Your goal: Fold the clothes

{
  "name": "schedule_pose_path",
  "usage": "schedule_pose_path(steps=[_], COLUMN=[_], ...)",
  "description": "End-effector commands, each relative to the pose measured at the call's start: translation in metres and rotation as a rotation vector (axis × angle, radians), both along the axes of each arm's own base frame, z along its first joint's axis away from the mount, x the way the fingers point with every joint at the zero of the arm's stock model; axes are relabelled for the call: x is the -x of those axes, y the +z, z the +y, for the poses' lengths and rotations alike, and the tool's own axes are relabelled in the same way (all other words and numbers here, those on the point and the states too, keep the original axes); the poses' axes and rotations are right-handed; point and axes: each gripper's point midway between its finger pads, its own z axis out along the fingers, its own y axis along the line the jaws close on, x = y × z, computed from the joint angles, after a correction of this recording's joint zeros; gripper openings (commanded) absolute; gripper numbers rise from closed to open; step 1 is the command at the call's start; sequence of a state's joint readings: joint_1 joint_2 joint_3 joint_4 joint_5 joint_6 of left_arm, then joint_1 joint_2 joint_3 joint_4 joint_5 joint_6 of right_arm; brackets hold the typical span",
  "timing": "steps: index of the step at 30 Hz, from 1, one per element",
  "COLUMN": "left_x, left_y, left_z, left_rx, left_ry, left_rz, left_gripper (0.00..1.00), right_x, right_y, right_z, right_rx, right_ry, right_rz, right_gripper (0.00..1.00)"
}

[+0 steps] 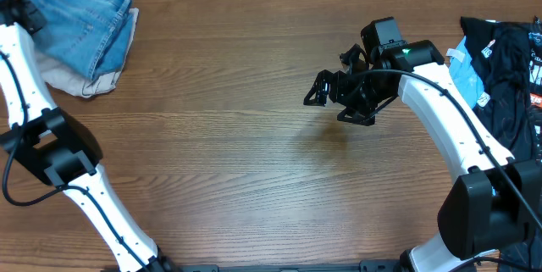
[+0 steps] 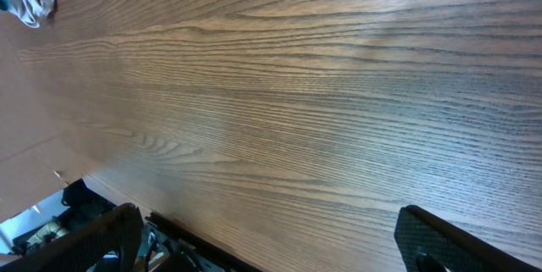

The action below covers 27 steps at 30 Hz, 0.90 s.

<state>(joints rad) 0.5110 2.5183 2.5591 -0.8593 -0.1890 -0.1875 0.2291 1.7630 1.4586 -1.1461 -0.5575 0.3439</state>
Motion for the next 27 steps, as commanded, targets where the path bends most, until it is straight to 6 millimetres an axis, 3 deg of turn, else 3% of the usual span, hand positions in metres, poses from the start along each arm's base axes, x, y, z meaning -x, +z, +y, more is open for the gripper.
schedule_pose_path(steps=[1,5,9,12,16,21,27], left_x=[0.012,0.019,0.017,0.006,-0.020,-0.046,-0.070], left_y=[0.008,0.003,0.008,0.014,0.012,0.019,0.014], left_z=[0.025,0.032,0.028,0.008,-0.037,-0.062,-0.083], left_rx=[-0.034,-0.024,-0.024,0.017,0.118,0.101,0.084], left_ry=[0.056,0.070,0.063,-0.002,-0.138,-0.171,-0.217], left_rz=[-0.011,0.005,-0.002,-0.032,-0.079,-0.137,-0.173], left_gripper=[0.30,0.42,0.45,0.40,0.32,0.04,0.04], right_x=[-0.001,-0.001,-0.001,-0.002,-0.004,-0.004,-0.003], right_y=[0.002,0.002,0.002,0.002,0.002,0.002,0.002], right_z=[-0.001,-0.001,-0.001,0.000,0.000,0.000,0.000], right_rx=[0.005,0.006,0.006,0.005,0.002,0.002,0.003], right_ry=[-0.005,-0.006,-0.005,-0.005,-0.006,-0.005,-0.005], right_rz=[-0.003,-0.002,-0.003,-0.006,-0.016,-0.015,-0.015], right_gripper=[1.00,1.00,1.00,1.00,1.00,1.00,1.00])
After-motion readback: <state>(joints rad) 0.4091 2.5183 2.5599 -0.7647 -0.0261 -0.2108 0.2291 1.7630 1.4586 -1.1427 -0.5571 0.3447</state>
